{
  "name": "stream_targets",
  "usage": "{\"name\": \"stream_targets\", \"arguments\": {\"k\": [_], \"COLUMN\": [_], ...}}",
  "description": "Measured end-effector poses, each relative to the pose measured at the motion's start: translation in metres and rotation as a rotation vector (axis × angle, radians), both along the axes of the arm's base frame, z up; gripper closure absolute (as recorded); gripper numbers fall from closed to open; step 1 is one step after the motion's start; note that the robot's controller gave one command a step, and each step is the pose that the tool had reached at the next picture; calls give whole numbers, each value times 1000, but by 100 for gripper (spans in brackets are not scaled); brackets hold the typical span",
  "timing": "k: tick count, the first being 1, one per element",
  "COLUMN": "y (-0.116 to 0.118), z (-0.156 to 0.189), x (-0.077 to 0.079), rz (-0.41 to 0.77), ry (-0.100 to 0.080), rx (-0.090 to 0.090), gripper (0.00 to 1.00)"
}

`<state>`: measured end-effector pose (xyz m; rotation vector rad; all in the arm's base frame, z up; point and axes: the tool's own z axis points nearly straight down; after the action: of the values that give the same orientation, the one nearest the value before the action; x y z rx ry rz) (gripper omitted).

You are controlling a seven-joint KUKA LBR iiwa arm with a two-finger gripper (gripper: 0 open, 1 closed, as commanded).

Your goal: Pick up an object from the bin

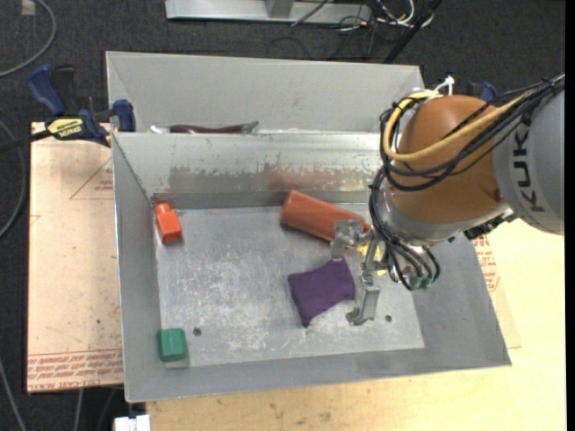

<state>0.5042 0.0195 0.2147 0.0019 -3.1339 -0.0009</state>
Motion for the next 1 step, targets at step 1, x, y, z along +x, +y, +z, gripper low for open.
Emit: {"name": "stream_targets", "arguments": {"k": [1], "y": [0], "z": [4], "x": [2], "rz": [-1], "ry": [-8], "rx": [0], "gripper": [0]}}
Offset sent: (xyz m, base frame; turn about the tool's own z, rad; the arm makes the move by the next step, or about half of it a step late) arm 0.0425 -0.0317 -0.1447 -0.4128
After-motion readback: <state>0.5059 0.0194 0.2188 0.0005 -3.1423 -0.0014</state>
